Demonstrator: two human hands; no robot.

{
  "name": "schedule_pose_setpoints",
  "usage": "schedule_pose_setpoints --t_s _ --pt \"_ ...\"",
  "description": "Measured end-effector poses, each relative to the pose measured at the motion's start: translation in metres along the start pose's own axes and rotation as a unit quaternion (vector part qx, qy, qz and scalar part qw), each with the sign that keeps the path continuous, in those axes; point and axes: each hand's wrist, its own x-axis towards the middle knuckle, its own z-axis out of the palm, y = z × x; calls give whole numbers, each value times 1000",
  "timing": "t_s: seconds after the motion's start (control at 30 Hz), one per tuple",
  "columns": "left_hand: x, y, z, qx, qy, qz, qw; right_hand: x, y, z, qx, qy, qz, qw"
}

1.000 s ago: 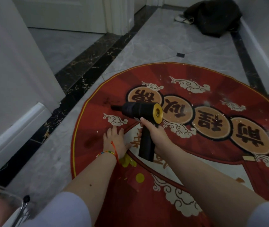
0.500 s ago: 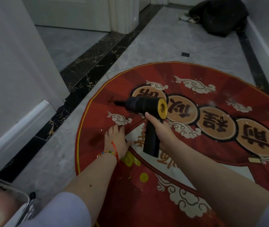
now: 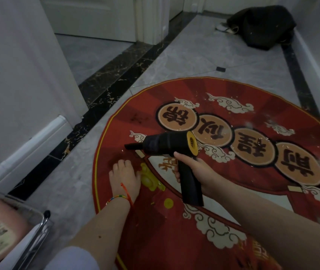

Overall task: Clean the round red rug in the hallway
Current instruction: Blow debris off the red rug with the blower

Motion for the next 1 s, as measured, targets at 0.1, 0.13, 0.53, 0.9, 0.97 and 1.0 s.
schedule_pose_setpoints --t_s 0.1,0.13,0.53,0.9,0.97,1.0 --pt "-5 -1 0 -2 -10 -14 1000 -5 5 1 9 -2 7 1000" --pt "-7 -1 0 4 -15 -19 1000 -6 5 2 11 -2 7 1000" --pt "-14 -5 -6 25 -45 -28 998 -4 4 21 11 1 13 1000" --pt "-12 10 -9 -2 -98 64 993 -32 3 -14 12 45 19 999" --pt "-12 18 -5 6 -115 118 986 -43 5 -26 8 73 7 997" --pt "-13 25 -1 13 -128 140 982 -50 7 -33 11 92 -3 996"
